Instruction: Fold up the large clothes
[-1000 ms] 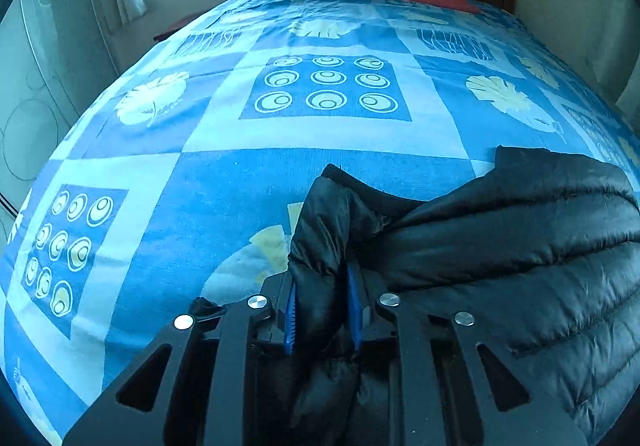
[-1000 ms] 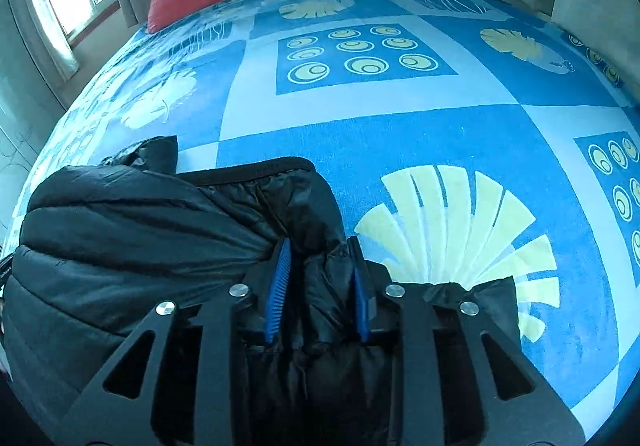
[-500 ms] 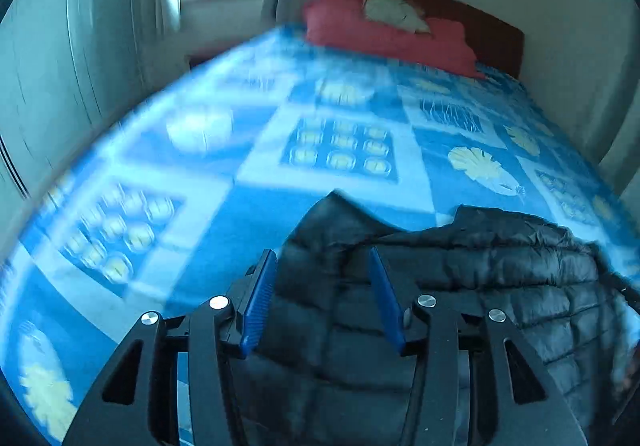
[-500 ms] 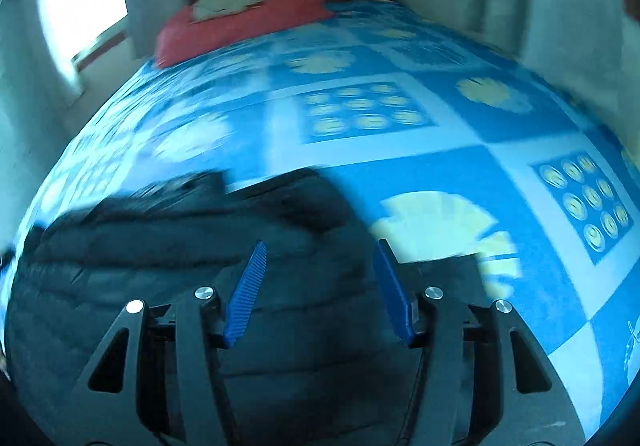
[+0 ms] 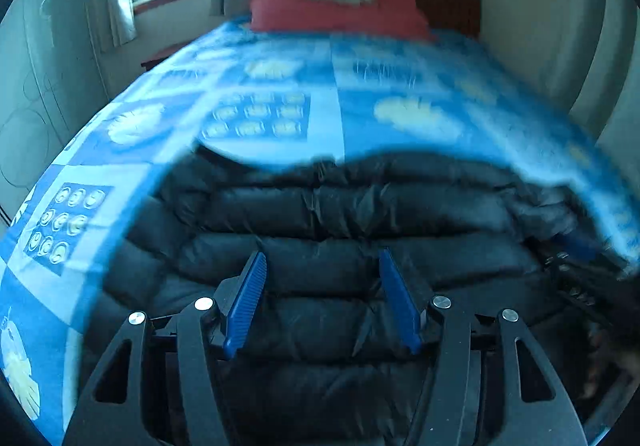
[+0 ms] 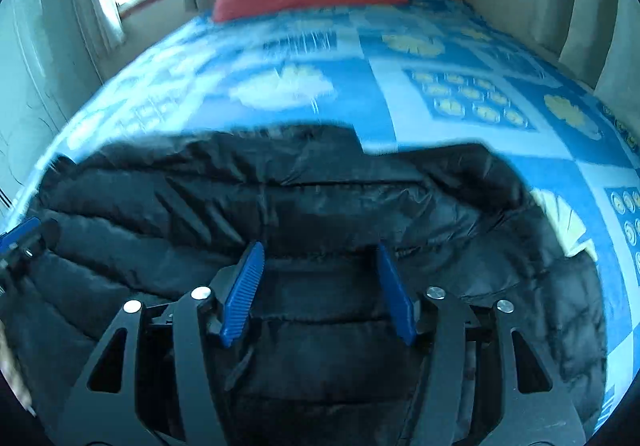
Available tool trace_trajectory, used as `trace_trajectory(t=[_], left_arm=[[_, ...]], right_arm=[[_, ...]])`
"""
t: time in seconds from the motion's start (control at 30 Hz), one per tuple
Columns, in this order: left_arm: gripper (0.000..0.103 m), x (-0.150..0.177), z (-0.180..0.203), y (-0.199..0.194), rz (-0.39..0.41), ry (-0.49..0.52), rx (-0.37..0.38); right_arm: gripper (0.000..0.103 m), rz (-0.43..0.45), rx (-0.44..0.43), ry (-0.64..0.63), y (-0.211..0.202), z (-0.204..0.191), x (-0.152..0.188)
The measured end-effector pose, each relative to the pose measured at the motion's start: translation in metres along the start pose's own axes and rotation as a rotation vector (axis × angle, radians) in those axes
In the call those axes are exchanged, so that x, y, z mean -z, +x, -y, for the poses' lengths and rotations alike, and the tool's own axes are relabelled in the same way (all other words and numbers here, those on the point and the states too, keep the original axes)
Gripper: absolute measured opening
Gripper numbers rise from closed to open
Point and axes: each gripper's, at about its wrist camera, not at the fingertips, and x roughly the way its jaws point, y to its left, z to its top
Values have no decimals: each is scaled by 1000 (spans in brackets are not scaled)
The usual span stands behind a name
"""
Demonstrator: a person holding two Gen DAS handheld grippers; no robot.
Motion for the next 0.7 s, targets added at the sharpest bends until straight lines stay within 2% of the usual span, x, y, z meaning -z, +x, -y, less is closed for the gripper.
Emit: trace_trajectory(t=[0.07, 0.27, 0.4, 0.47, 0.5, 0.57, 0.63, 0.7], left_arm=[[66, 0, 5, 16, -11, 13, -15], [69, 0, 14, 40, -20, 35, -39], [69, -2, 9, 16, -38, 49, -59], [69, 5, -3, -18, 11, 0, -30], [70, 11, -9, -34, 43, -18, -2], [72, 25, -18, -51, 71, -20, 7], [72, 38, -23, -51, 56, -14, -32], [73, 49, -27, -37, 14, -12, -26]], right_arm=[[61, 3, 12, 10, 8, 1, 1], [61, 27, 85, -15, 19, -7, 6], [61, 24, 64, 4, -2, 0, 2], [61, 86, 31, 21, -35, 6, 10], [61, 104, 47, 16, -48, 7, 17], [61, 110, 86, -3, -59, 10, 32], [61, 95, 135, -24, -56, 11, 43], [63, 87, 124, -12, -43, 17, 55]])
